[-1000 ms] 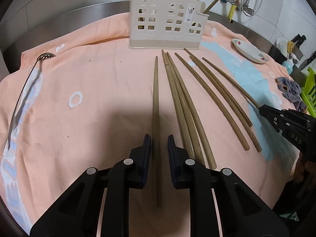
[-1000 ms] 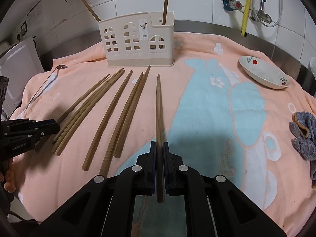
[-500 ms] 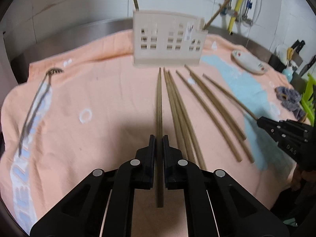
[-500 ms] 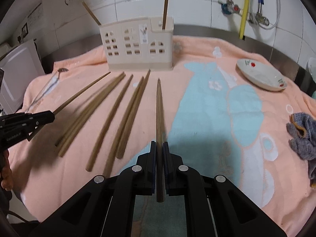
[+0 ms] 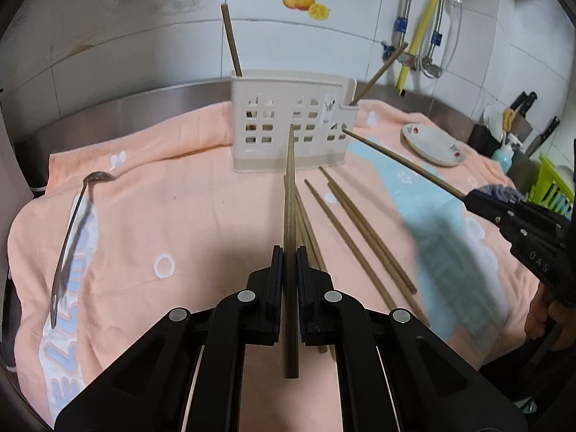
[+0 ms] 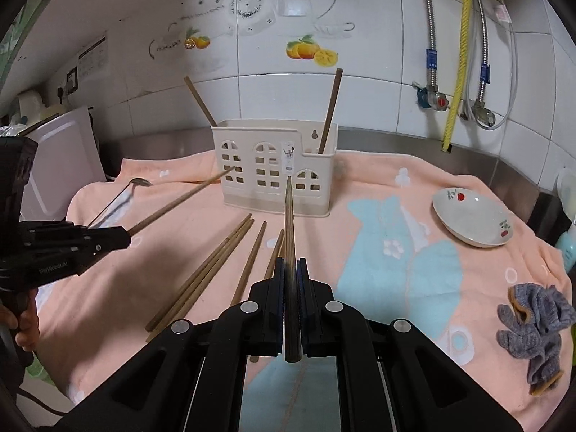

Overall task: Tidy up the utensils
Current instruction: 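Carry the left gripper's chopstick into the holder while the right gripper lowers its chopstick in, then open both grippers to release the chopsticks into the cream holder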

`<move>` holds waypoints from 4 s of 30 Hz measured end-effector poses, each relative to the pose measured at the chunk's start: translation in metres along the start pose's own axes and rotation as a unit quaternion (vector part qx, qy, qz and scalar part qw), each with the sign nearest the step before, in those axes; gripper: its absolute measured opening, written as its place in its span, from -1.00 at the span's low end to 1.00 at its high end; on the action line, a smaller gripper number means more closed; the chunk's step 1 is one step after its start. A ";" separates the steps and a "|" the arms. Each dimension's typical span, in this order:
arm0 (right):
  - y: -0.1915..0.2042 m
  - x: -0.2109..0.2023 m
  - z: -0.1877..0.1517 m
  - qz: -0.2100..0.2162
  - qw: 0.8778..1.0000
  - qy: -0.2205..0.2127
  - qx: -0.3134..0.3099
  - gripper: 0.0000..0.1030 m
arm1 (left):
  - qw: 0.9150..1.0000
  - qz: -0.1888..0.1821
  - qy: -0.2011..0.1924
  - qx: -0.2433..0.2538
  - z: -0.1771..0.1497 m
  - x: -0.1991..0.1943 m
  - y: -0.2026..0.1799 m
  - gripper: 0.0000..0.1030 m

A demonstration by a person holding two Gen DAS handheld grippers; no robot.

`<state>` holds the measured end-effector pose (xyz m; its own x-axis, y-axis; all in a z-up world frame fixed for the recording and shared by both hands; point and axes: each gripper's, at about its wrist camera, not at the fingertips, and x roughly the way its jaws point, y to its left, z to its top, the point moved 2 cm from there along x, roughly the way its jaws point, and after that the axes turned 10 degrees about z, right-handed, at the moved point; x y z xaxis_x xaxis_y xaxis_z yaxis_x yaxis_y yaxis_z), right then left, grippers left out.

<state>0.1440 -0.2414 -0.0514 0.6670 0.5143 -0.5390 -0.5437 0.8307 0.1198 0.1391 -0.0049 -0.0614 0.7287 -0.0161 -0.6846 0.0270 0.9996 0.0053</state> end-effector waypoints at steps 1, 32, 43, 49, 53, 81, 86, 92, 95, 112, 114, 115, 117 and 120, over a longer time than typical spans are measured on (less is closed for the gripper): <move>0.000 0.001 -0.002 0.001 1.000 0.003 0.002 -0.87 | 1.000 0.001 0.002 0.001 -0.001 0.001 0.001 -0.88; 0.001 -0.006 0.029 0.012 1.000 -0.016 -0.020 -0.87 | 0.999 0.015 -0.031 0.034 0.035 -0.016 0.000 -0.88; -0.004 -0.006 0.093 0.000 0.998 -0.005 -0.061 -0.87 | 0.994 0.013 -0.096 0.058 0.100 -0.045 -0.007 -0.88; -0.010 -0.001 0.110 -0.005 0.995 0.044 -0.093 -0.87 | 0.990 0.019 -0.127 0.063 0.134 -0.057 -0.005 -0.88; -0.014 0.000 0.122 -0.012 0.991 0.073 -0.112 -0.87 | 0.987 0.020 -0.146 0.056 0.153 -0.065 -0.001 -0.88; -0.024 0.033 0.177 -0.005 0.982 0.136 -0.132 -0.87 | 0.988 0.037 -0.150 0.018 0.248 -0.013 0.015 -0.89; -0.026 0.036 0.176 -0.011 0.981 0.137 -0.134 -0.87 | 0.990 0.029 -0.135 0.007 0.246 0.003 0.019 -0.89; -0.032 0.048 0.185 0.008 0.986 0.121 -0.112 -0.87 | 0.992 0.027 -0.120 0.008 0.244 0.015 0.020 -0.88; -0.033 0.056 0.195 0.016 0.988 0.115 -0.099 -0.87 | 0.994 0.026 -0.108 0.006 0.244 0.022 0.021 -0.88; -0.036 0.053 0.201 0.034 0.995 0.066 -0.065 -0.51 | 0.995 0.030 -0.096 0.009 0.229 0.025 0.024 -0.68; -0.032 0.045 0.193 0.036 0.996 0.056 -0.065 -0.49 | 0.994 0.031 -0.100 0.011 0.222 0.017 0.024 -0.68; -0.029 0.040 0.188 0.040 0.996 0.050 -0.065 -0.47 | 0.994 0.032 -0.101 0.012 0.219 0.014 0.024 -0.68; -0.023 0.033 0.177 0.043 0.996 0.045 -0.067 -0.46 | 0.994 0.031 -0.101 0.012 0.210 0.007 0.024 -0.68; -0.013 0.023 0.155 0.052 0.995 0.040 -0.070 -0.46 | 0.994 0.032 -0.103 0.015 0.192 -0.003 0.024 -0.68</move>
<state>0.2452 -0.2070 0.0640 0.5638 0.5726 -0.5952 -0.6766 0.7335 0.0648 0.2689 0.0154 0.0811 0.8543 0.0396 -0.5182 -0.0058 0.9978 0.0667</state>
